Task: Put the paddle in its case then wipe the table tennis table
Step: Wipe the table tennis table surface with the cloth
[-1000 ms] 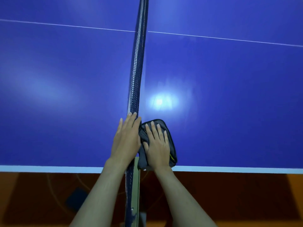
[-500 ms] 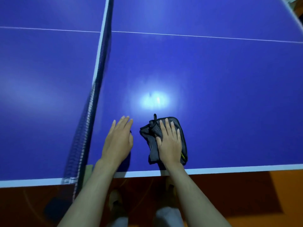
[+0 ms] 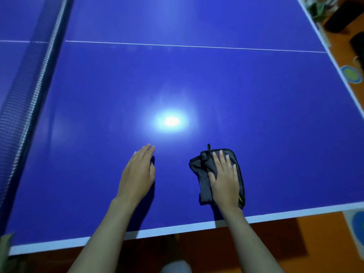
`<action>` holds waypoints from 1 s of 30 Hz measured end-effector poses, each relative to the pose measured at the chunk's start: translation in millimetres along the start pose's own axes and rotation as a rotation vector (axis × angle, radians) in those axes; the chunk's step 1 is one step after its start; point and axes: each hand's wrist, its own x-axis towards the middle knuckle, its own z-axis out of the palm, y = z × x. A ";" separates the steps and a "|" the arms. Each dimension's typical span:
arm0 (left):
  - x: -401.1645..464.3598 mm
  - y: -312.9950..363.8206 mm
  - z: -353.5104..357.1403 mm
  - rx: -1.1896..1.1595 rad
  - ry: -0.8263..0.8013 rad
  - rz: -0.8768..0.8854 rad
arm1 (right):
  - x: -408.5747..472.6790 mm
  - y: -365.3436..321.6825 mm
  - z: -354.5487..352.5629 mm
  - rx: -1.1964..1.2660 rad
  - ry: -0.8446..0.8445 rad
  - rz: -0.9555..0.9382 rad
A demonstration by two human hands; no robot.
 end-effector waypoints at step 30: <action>14.0 -161.6 -100.3 0.196 0.137 -0.122 | 38.0 -240.5 73.3 -0.130 0.050 -0.137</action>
